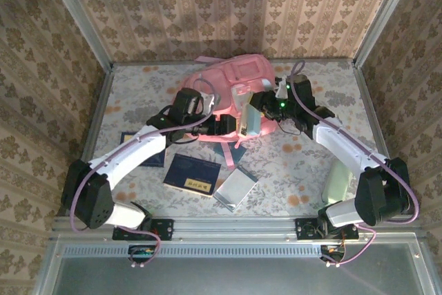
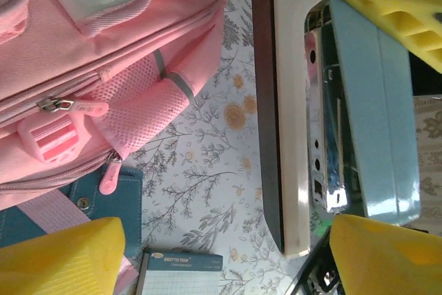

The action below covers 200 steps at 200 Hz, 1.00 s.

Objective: Pack the student bag

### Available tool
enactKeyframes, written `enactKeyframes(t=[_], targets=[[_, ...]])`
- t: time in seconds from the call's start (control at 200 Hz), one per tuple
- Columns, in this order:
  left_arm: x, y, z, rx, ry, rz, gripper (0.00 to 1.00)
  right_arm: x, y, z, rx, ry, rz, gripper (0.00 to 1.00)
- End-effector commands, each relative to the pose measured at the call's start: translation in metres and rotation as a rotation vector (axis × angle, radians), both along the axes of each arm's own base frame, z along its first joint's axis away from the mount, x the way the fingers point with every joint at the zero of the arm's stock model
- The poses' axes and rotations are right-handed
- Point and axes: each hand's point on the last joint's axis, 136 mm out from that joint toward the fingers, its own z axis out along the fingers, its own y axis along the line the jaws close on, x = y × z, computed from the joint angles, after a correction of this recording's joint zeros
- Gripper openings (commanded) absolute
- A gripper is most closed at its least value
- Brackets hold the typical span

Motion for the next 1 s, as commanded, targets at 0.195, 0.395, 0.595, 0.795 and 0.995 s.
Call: enactKeyframes(t=[0.195,0.395,0.595,0.795,0.995], targets=[[0.007,-0.018,0.018,-0.079,-0.019,-0.044,0.66,-0.004,0.028,0.036,0.060,-0.092,0.093,0.10],[0.008,-0.020,0.018,-0.087,-0.016,-0.049,0.61,-0.005,0.037,0.031,0.053,-0.081,0.114,0.09],[0.009,-0.022,0.013,-0.083,-0.004,-0.048,0.52,-0.005,0.044,0.030,0.057,-0.079,0.128,0.08],[0.009,-0.023,0.014,-0.098,0.000,-0.049,0.30,-0.004,0.048,0.022,0.019,-0.069,0.125,0.10],[0.009,-0.019,0.022,-0.125,-0.010,-0.046,0.07,-0.004,0.059,0.016,-0.002,-0.061,0.131,0.12]])
